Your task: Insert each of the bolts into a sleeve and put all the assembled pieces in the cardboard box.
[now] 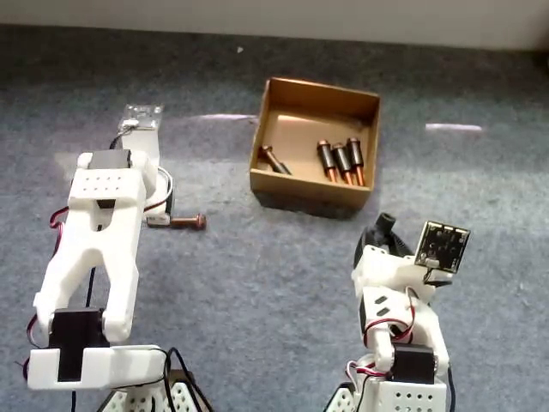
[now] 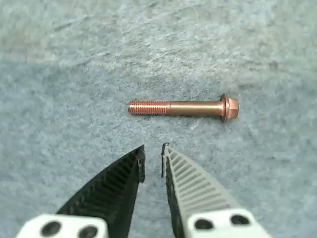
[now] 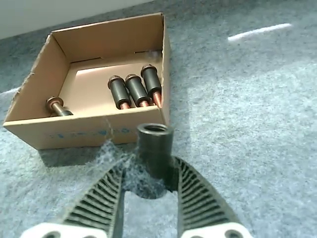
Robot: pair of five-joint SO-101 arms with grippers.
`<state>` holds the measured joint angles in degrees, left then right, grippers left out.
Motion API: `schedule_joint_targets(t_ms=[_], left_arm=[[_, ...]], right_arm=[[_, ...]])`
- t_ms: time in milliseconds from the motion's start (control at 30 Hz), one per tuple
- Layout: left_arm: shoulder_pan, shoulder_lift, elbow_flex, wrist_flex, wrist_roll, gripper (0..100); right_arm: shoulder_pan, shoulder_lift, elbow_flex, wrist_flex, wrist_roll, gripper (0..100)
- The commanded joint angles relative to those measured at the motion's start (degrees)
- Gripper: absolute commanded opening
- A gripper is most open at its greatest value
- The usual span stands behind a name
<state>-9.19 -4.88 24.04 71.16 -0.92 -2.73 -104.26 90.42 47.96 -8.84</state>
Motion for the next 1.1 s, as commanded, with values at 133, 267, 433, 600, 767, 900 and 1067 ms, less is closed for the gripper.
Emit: schedule_joint_targets(t_ms=[133,267,433,600,767,900,1067], left_arm=[[5.3,-2.1,-3.6,0.4,-39.5,7],[6.6,-2.0,-3.6,0.4,-50.5,10],[7.5,-2.0,-3.6,0.4,-59.6,24],[7.7,-1.9,-4.3,2.1,-66.5,22],[8.3,1.5,-6.3,1.9,-68.4,19],[8.6,10.7,-13.4,2.7,-67.7,19],[8.6,21.1,-25.2,10.3,-66.7,20]], right_arm=[[0.5,-1.0,-0.4,-0.7,3.4,0.6],[0.5,-1.0,-0.4,-0.7,3.6,0.6],[0.5,-1.0,-0.4,-0.7,3.6,0.6],[0.5,-1.0,-0.4,-0.7,3.6,0.6],[0.5,-1.0,-0.4,-0.7,3.6,0.6],[0.5,-1.0,-0.4,-0.7,3.6,0.6],[0.5,-1.0,-0.4,-0.7,3.6,0.6]])
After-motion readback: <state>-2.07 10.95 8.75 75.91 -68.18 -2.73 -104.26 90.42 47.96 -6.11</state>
